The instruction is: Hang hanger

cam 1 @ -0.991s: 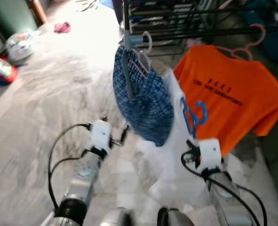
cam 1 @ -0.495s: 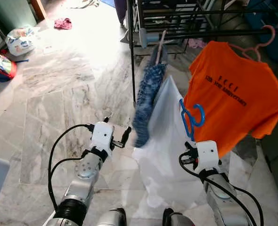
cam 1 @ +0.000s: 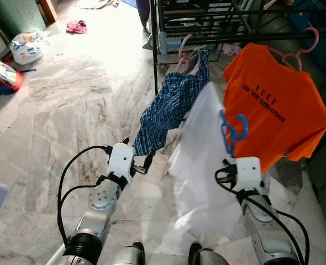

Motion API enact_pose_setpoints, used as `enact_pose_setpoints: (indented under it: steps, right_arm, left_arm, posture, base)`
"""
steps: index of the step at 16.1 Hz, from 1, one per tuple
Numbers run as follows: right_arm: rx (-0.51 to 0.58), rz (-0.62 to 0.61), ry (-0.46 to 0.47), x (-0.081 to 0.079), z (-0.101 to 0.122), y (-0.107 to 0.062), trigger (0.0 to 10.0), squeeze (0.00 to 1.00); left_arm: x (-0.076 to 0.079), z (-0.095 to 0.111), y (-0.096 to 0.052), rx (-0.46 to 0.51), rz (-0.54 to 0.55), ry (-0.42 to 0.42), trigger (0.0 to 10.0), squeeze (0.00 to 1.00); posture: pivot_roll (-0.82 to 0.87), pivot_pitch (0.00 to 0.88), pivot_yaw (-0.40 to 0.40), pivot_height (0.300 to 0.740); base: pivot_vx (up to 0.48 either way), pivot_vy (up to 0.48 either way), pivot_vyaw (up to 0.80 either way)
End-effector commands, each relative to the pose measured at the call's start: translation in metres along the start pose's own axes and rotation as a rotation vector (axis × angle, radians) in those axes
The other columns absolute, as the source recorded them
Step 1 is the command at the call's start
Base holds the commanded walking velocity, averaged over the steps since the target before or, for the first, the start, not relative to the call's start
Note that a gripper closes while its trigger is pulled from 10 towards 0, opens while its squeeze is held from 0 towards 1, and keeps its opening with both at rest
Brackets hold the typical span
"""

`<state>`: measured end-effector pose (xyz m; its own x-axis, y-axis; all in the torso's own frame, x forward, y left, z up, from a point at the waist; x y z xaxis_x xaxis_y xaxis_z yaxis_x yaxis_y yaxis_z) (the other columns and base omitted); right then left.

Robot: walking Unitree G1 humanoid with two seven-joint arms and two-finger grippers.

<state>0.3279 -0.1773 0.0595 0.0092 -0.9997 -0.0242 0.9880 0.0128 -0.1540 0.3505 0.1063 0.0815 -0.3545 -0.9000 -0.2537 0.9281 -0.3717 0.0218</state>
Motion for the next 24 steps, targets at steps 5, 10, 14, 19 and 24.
enact_pose_setpoints:
  steps: [5, 10, 14, 19, 24]
  right_arm:
    - [0.069, -0.101, 0.019, 0.016, 0.009, -0.008, 10.0, 0.00]
    - [0.096, -0.124, 0.022, 0.027, 0.021, -0.005, 10.0, 0.00]
    - [0.110, -0.122, 0.023, 0.025, 0.024, -0.007, 10.0, 0.00]
    - [0.109, -0.117, 0.029, 0.024, 0.025, -0.009, 10.0, 0.00]
    - [0.095, -0.107, 0.029, 0.023, 0.021, -0.014, 10.0, 0.00]
  left_arm:
    - [0.001, 0.000, -0.001, 0.012, -0.031, -0.016, 10.0, 0.00]
    - [0.006, 0.005, 0.001, 0.030, -0.053, -0.032, 10.0, 0.00]
    - [0.007, 0.013, 0.002, 0.065, -0.057, -0.035, 10.0, 0.00]
    - [0.008, 0.011, -0.001, 0.061, -0.064, -0.030, 10.0, 0.00]
    - [0.007, 0.005, -0.005, 0.034, -0.040, -0.021, 10.0, 0.00]
  posture:
    - [0.03, 0.190, 0.046, 0.740]
    - [0.03, 0.190, 0.043, 0.740]
    - [0.03, 0.190, 0.040, 0.740]
    - [0.03, 0.189, 0.039, 0.740]
    - [0.03, 0.188, 0.033, 0.740]
  base:
    - [0.141, 0.000, 0.00]
    - [0.431, 0.000, 0.00]
    - [0.455, 0.000, 0.00]
    - [0.436, 0.000, 0.00]
    - [0.079, 0.000, 0.00]
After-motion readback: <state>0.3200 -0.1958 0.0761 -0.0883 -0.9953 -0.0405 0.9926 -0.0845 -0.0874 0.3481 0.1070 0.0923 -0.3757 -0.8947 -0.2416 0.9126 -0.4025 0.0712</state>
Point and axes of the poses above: a point about 5 cm out from each wrist's last joint towards the gripper, its own y axis pointing out of the wrist towards the gripper, its own z axis along the axis of the wrist's last joint, x = y × z, the point moved 4 cm from there along y, pointing out of the wrist towards the gripper, and after that the axes turned 7 degrees about y, right-handed, at the moved point
